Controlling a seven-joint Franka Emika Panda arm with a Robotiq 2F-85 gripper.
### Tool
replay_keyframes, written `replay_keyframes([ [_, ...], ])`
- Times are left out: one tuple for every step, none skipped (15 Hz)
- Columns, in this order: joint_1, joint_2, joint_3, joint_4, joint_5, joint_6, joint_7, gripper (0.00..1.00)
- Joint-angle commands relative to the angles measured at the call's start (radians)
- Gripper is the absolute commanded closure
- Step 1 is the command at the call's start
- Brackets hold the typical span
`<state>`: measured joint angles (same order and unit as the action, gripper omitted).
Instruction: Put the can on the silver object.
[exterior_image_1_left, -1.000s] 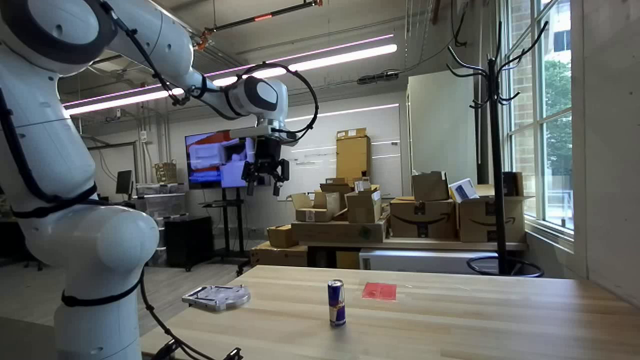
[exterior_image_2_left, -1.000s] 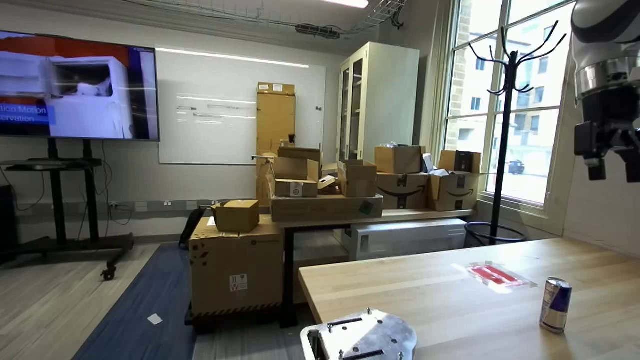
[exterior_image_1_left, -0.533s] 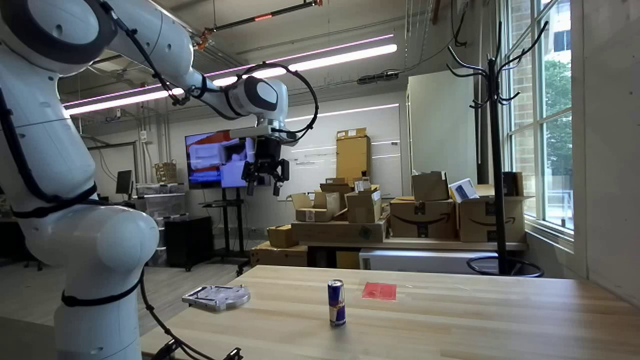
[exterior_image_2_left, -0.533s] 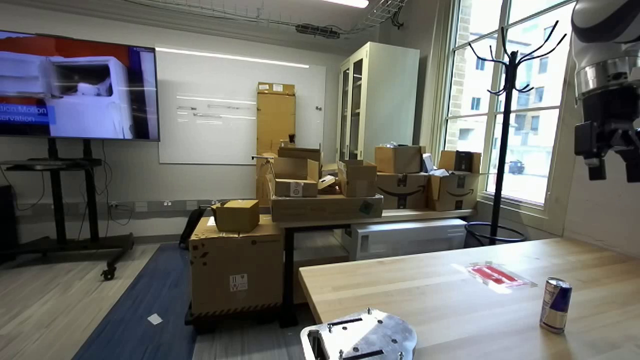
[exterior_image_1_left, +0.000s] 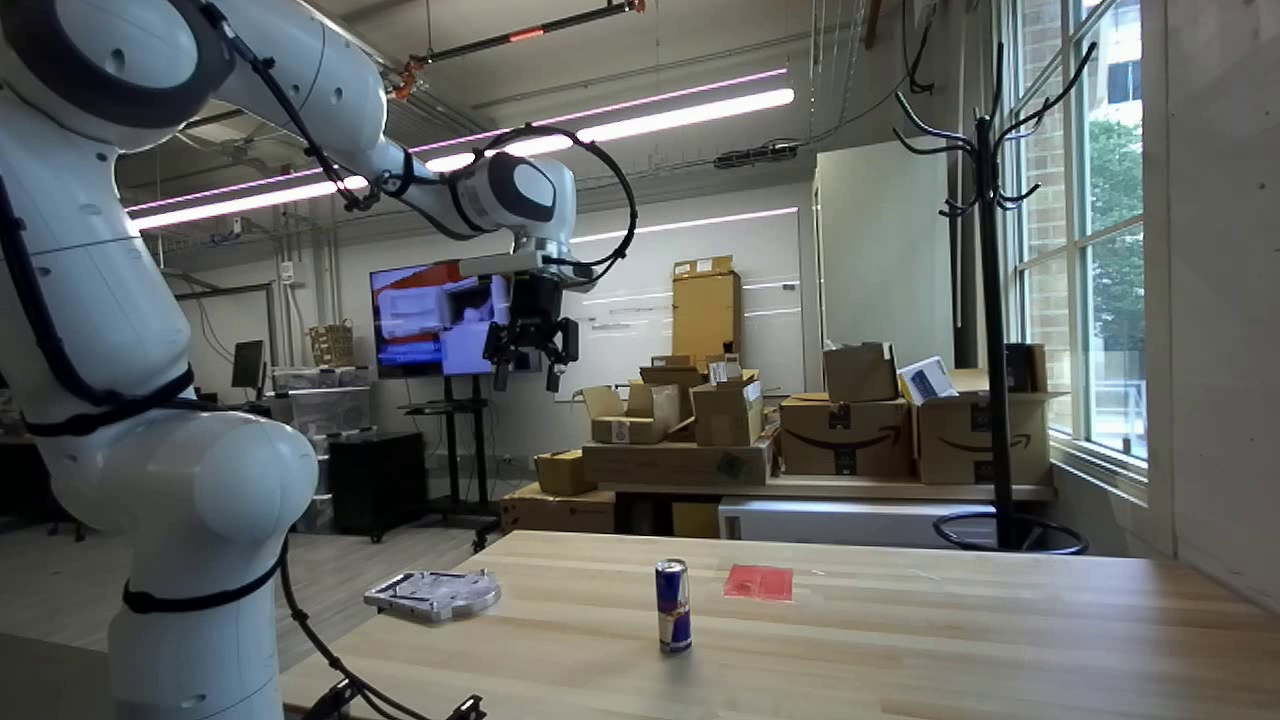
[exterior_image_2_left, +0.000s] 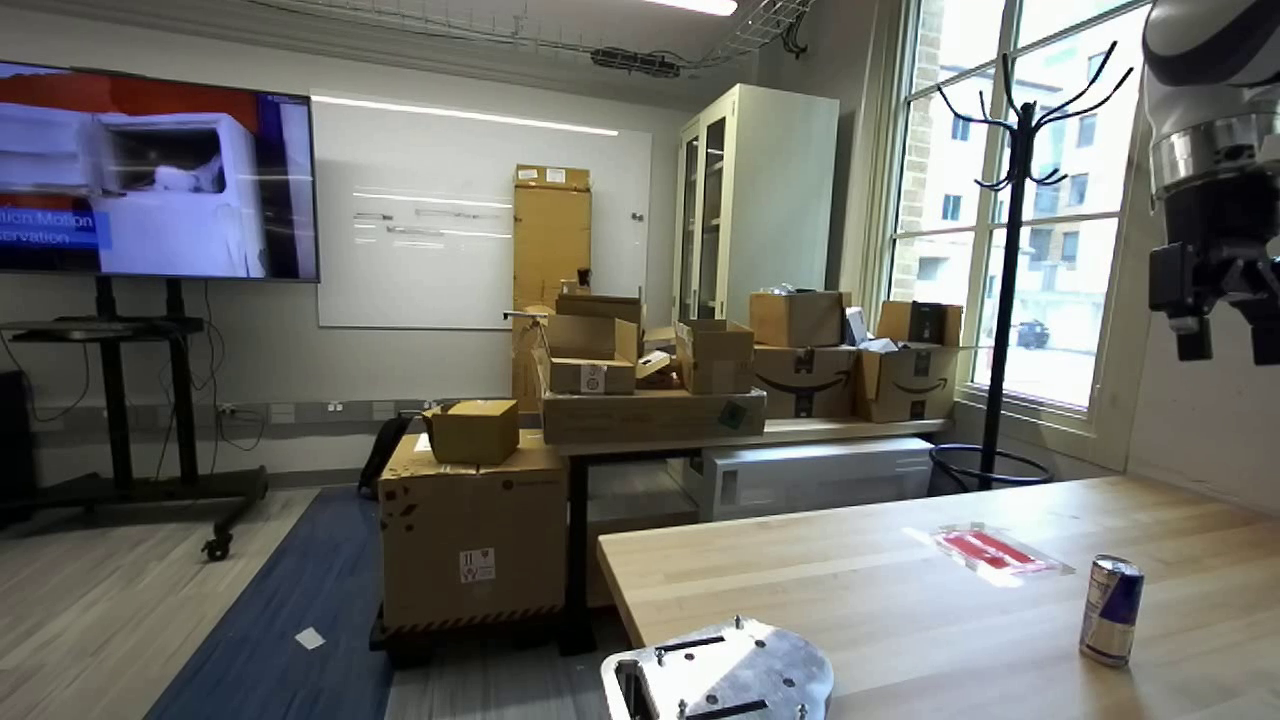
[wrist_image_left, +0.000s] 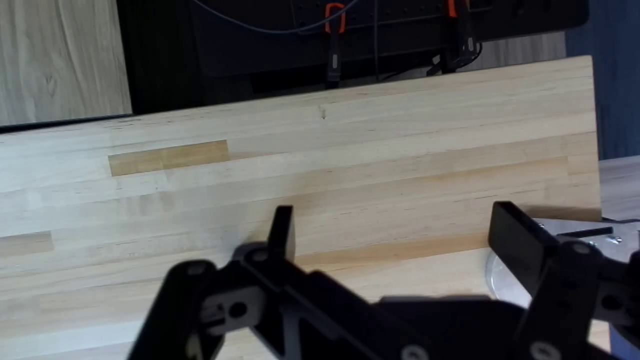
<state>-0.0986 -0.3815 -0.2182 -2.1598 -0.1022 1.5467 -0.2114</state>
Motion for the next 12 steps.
replay_keyframes([
  [-0.012, 0.002, 0.01, 0.002, 0.003, -0.002, -0.003, 0.0],
  [-0.013, 0.024, 0.002, 0.019, 0.018, 0.002, -0.002, 0.0],
  [-0.016, 0.047, -0.005, 0.035, 0.029, 0.009, 0.002, 0.0],
  [-0.019, 0.064, -0.011, 0.046, 0.037, 0.018, 0.006, 0.0],
  [-0.023, 0.086, -0.023, 0.061, 0.049, 0.034, 0.004, 0.0],
  [-0.029, 0.115, -0.035, 0.079, 0.065, 0.052, 0.01, 0.0],
  [-0.035, 0.141, -0.047, 0.093, 0.082, 0.074, 0.016, 0.0],
  [-0.044, 0.171, -0.062, 0.106, 0.108, 0.115, 0.025, 0.0],
  [-0.053, 0.202, -0.074, 0.12, 0.129, 0.149, 0.032, 0.0],
  [-0.063, 0.239, -0.087, 0.134, 0.146, 0.177, 0.03, 0.0],
  [-0.073, 0.269, -0.094, 0.142, 0.161, 0.214, 0.034, 0.0],
  [-0.084, 0.304, -0.102, 0.15, 0.17, 0.247, 0.027, 0.0],
])
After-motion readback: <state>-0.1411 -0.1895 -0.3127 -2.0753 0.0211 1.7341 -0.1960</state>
